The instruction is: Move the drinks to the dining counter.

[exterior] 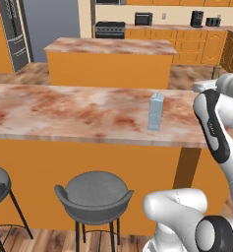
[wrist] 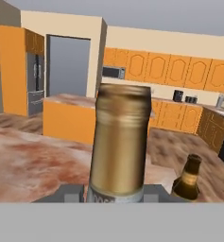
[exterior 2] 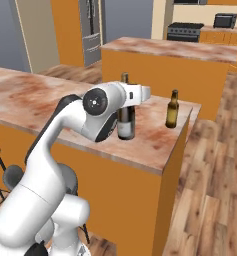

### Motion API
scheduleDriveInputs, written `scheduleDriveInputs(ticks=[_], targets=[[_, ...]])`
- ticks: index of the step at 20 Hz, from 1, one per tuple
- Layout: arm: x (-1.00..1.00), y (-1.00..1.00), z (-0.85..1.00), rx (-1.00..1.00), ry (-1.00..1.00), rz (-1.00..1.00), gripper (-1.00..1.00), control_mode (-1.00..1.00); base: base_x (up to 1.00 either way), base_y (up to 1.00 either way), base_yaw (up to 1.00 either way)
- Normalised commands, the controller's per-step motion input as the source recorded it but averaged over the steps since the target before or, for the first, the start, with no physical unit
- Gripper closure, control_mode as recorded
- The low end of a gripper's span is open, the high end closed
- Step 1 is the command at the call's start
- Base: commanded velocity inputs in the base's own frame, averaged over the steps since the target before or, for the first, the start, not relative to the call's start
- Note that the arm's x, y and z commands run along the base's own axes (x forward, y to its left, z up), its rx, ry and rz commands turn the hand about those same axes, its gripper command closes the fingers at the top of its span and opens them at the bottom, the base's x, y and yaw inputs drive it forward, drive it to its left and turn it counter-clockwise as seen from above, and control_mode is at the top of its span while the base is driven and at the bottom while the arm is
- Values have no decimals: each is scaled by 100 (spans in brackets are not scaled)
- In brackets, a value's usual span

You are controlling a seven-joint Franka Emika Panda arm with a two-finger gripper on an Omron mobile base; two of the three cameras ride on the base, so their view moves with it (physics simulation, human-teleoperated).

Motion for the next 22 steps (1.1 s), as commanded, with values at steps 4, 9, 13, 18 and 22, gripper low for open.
scheduleDriveInputs(ticks=[4,9,13,18,22], targets=[[24,-13,0,7,0,0,100,-100,0,0,0],[23,-6,-4,3,-1,0,100,-100,0,0,0],[12,0,-12,0,-8,0,100,-100,0,0,0],[15,0,-14,0,-1,0,100,-100,0,0,0],[14,-1,-16,0,0,0,100,-100,0,0,0]])
